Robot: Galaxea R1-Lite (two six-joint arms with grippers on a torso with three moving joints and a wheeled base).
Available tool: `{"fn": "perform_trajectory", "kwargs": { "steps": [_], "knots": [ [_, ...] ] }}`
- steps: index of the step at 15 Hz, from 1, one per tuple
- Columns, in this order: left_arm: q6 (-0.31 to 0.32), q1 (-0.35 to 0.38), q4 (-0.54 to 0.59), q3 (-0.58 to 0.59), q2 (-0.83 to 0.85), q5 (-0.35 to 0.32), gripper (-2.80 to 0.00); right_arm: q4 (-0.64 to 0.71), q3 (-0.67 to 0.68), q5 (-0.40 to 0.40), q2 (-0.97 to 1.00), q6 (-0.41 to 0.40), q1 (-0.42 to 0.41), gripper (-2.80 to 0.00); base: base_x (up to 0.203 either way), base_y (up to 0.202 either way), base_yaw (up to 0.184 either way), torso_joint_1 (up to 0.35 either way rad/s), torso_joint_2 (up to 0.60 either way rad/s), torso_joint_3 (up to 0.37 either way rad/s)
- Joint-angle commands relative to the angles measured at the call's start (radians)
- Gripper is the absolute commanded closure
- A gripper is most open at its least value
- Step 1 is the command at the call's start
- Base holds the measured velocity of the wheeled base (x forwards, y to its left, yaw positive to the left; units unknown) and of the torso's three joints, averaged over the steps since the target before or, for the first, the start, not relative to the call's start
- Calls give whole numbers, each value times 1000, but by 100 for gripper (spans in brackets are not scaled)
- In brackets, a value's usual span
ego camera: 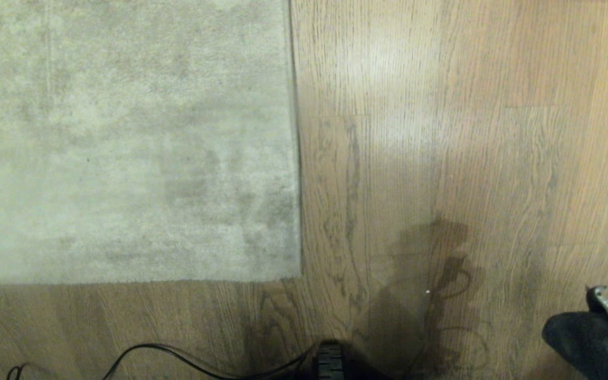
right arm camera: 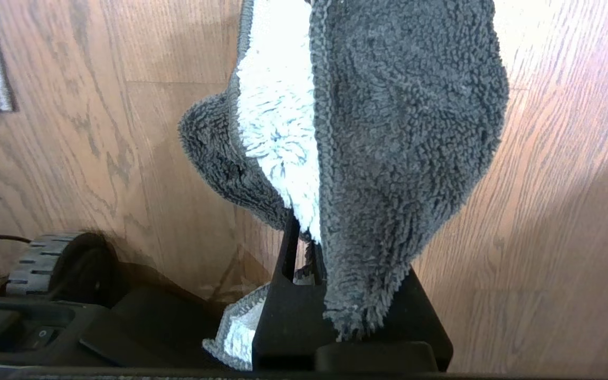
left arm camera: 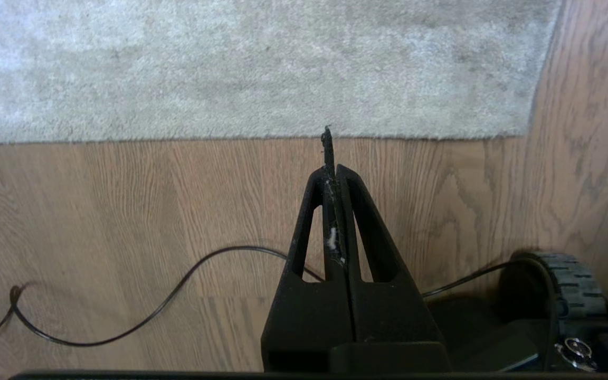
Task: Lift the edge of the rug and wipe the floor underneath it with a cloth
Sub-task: Lift up the carpet
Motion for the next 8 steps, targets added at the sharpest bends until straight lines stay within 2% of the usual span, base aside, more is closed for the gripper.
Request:
{"fn": "perform_trajectory", "kwargs": {
  "steps": [1,6,8],
  "knots": [
    [1,0,10,-6,21,-1,0,0,0,0,1,0,0,0,0,0,0,0,0,0],
    [4,-9,11,-6,181,-4,0,0,0,0,1,0,0,0,0,0,0,0,0,0],
    [4,-51,11,-6,272,-4,0,0,0,0,1,0,0,0,0,0,0,0,0,0]
  ]
}}
